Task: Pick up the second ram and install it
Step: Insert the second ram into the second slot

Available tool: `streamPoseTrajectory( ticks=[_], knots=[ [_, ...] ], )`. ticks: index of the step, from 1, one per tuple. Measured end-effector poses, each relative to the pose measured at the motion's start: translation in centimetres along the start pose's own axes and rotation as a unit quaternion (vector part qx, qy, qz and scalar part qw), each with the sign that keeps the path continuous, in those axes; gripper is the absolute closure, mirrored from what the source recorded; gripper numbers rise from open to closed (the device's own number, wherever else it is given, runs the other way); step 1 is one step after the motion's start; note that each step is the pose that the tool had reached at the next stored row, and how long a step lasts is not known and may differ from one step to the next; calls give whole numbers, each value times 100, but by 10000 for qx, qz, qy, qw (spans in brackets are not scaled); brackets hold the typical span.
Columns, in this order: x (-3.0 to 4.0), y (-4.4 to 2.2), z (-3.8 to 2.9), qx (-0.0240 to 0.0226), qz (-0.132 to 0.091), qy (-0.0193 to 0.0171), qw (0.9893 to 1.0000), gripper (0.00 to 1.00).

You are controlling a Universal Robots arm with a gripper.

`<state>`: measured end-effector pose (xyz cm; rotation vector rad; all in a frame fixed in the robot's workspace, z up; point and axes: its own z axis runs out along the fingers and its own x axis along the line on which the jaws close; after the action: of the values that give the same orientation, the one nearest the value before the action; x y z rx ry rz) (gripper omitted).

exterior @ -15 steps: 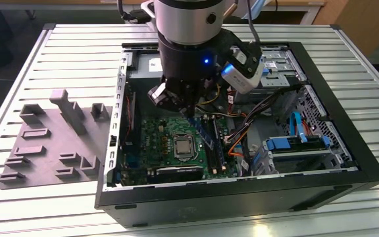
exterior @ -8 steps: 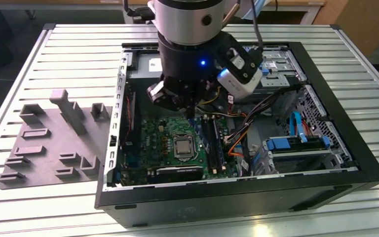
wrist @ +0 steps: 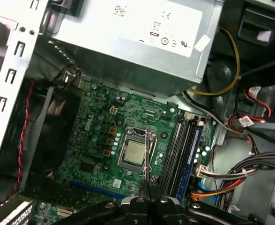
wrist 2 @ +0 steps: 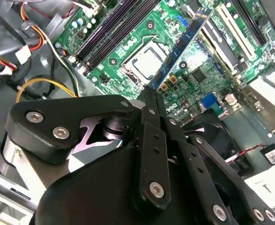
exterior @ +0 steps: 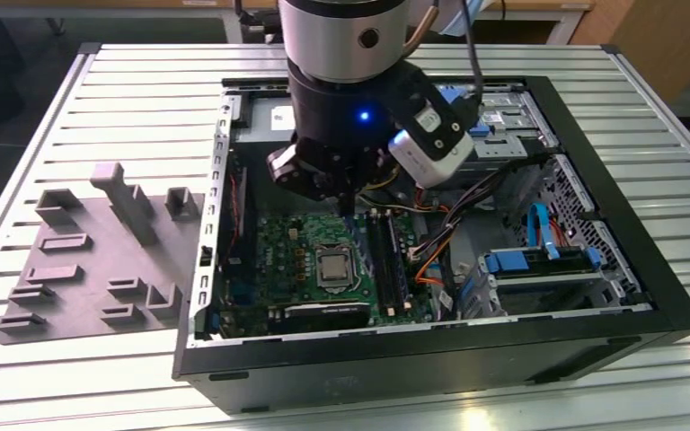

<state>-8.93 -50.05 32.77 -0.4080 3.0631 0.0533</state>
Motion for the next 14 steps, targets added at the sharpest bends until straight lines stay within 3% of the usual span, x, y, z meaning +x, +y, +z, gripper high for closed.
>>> streamPoseTrajectory(
  ticks=[7,14],
  knots=[
    [0,0,2,26,469,-13,9989,89],
    [0,0,5,51,923,-26,9957,89]
  ],
)
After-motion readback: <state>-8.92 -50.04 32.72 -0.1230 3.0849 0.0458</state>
